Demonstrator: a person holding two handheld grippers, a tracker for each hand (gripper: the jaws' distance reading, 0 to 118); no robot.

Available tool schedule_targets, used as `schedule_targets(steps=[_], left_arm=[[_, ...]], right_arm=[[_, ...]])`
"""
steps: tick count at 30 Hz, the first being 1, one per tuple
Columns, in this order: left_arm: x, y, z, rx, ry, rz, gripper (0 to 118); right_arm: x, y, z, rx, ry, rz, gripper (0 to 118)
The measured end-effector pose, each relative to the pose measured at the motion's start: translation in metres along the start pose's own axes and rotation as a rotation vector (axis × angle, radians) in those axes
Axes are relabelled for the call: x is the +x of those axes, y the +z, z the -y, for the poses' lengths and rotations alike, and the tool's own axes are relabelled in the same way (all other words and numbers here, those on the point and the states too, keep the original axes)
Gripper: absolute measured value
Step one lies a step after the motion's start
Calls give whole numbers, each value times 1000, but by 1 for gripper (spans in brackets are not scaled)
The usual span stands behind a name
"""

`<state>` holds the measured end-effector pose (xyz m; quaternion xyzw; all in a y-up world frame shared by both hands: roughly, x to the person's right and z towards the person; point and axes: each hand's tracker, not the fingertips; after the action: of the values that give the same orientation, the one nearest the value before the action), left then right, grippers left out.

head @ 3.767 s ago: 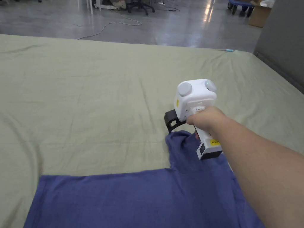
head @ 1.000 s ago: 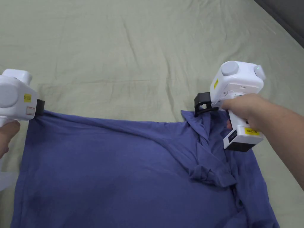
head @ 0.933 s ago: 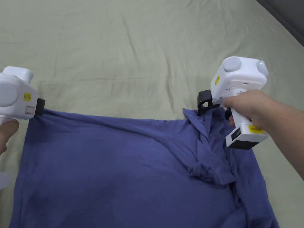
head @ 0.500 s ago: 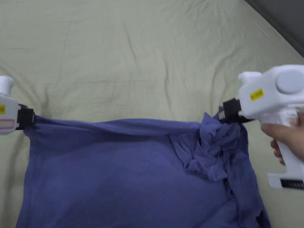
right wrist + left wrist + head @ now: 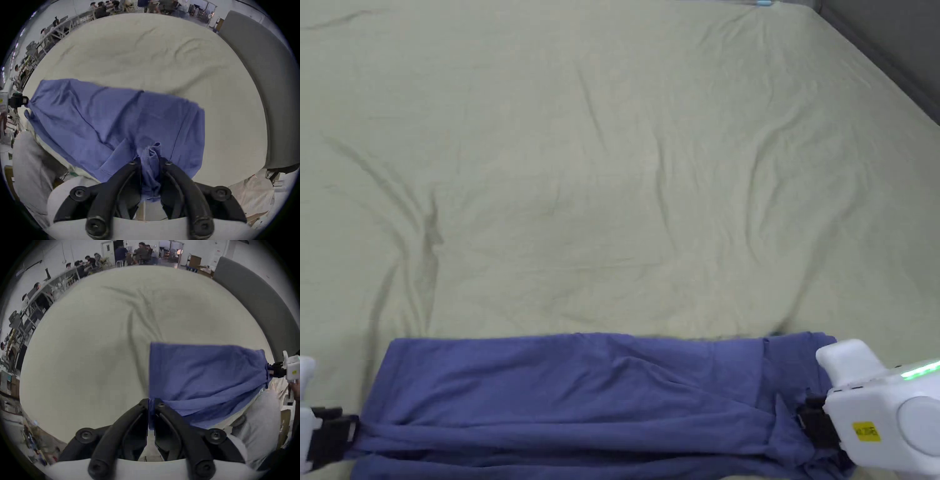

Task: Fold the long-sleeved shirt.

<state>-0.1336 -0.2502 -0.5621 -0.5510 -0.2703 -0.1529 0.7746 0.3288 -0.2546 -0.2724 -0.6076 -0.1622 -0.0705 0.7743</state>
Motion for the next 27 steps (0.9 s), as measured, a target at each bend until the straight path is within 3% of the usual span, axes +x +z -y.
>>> schedule_targets(steps=[3, 5, 6, 7, 8, 9, 10, 12, 14, 17, 18, 19, 20, 21, 22, 23, 25, 26, 27], left_arm=[[-4, -19, 9, -19, 42, 3, 4], [-3, -29, 11, -26, 56, 3, 4], [-2, -29, 9, -16, 64, -2, 8], [-2, -24, 3, -19, 79, -4, 24], [-2, -19, 0, -20, 103, -14, 60], [-1, -7, -4, 11, 140, -71, 107], [-1, 7, -6, 55, 160, -74, 118], [1, 40, -8, 236, 208, -12, 118], [16, 61, -7, 251, 211, 94, 113], [34, 62, 0, 186, 192, 197, 113], [44, 57, 5, 171, 154, 217, 100], [54, 51, 8, 162, 114, 208, 61], [64, 42, 11, 149, 77, 166, 0], [65, 39, 14, 130, 82, 138, 0], [64, 32, 12, 116, 76, 222, 0], [59, 26, 11, 118, 118, 312, 0], [35, 28, 0, 141, 243, 370, 2], [24, 25, -5, 164, 248, 362, 26], [9, 20, -10, 196, 242, 351, 89]], right_arm=[[6, -10, -6, -1, -45, -10, 18], [8, -10, -10, -21, -66, -28, 28], [11, -10, -13, -25, -76, -34, 38], [15, -8, -15, -29, -86, -30, 49], [17, -3, -17, -37, -98, -17, 64], [20, 7, -19, -39, -98, -3, 82], [22, 21, -21, -15, -94, 30, 86], [25, 59, -24, 91, -120, 60, 87], [29, 91, -28, 197, -168, 26, 87], [32, 105, -32, 258, -333, -176, 91], [31, 99, -31, 270, -369, -244, 86], [25, 93, -30, 273, -356, -248, 62], [17, 86, -33, 249, -331, -209, 8], [7, 79, -31, 250, -303, -162, 0], [2, 74, -28, 229, -309, -189, 0], [-2, 69, -27, 215, -276, -273, 0], [-10, 63, -31, 203, -297, -433, 0], [-12, 62, -31, 204, -284, -456, 0], [-13, 62, -31, 206, -248, -466, 0]])
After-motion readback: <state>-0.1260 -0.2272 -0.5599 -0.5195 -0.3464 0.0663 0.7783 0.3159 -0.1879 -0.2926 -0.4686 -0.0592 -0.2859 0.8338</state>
